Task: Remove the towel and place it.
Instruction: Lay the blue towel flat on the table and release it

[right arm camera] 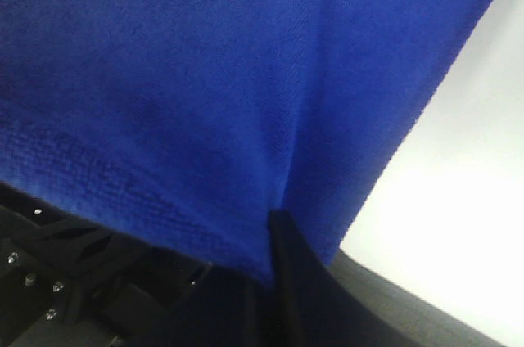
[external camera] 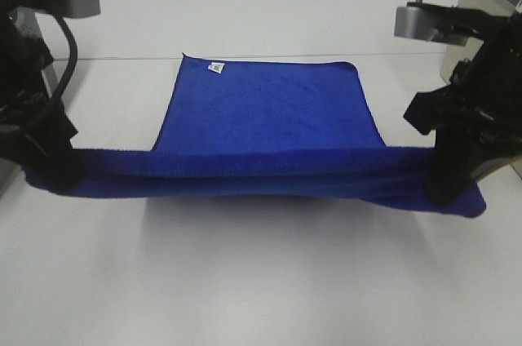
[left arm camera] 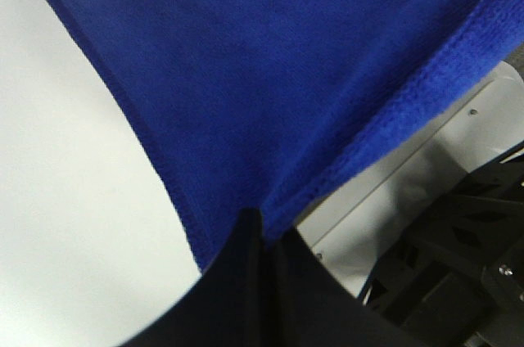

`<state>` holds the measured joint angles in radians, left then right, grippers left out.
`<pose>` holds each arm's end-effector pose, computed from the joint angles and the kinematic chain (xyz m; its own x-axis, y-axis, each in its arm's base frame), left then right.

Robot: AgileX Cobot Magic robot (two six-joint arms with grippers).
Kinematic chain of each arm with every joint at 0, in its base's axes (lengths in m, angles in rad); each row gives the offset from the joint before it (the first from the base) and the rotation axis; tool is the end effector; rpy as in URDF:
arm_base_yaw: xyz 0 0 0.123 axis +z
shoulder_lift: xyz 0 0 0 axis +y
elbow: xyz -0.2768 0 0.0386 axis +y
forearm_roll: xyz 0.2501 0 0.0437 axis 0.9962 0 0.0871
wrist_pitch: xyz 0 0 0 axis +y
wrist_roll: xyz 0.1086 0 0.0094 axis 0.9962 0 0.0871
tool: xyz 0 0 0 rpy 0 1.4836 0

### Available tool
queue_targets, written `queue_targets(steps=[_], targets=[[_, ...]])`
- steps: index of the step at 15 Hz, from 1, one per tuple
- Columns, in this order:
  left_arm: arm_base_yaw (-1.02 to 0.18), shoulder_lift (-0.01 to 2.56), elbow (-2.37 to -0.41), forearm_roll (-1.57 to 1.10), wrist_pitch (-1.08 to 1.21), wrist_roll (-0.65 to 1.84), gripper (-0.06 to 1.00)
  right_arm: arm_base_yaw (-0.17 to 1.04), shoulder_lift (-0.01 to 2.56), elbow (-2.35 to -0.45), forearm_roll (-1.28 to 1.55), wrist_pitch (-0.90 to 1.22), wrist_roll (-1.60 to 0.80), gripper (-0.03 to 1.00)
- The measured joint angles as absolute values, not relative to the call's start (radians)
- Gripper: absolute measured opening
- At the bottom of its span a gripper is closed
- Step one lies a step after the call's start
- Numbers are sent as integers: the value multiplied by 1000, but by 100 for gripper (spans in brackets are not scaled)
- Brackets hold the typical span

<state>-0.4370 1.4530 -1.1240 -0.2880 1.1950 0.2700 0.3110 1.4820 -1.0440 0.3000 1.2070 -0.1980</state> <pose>0.2343 -0.1413 0.2590 -0.8129 0.5511 -0.1882 0.5821 0.7787 -0.2341 0.2400 0.1088 0.2309 -0.9213 -0.3852 -0.0527 -0.3844 0.8820 0.2725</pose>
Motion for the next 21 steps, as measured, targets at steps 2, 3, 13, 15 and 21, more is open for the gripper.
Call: queue_targets(steps=[2, 3, 13, 15, 21], targets=[[-437, 1436, -1040, -345, 1194, 270, 0, 311, 1478, -962, 332, 1207, -198, 2], [-437, 1435, -1004, -366, 1193, 270, 0, 311, 1476, -925, 345, 1207, -198, 2], [-554, 1438, -842, -478, 1175, 233, 0, 311, 1475, -796, 309, 1206, -198, 2], [-557, 1438, -820, -504, 1168, 222, 0, 311, 1475, -760, 308, 1206, -202, 2], [-557, 1554, -799, -533, 1164, 259, 0, 311, 1521, -709, 318, 1205, -233, 2]])
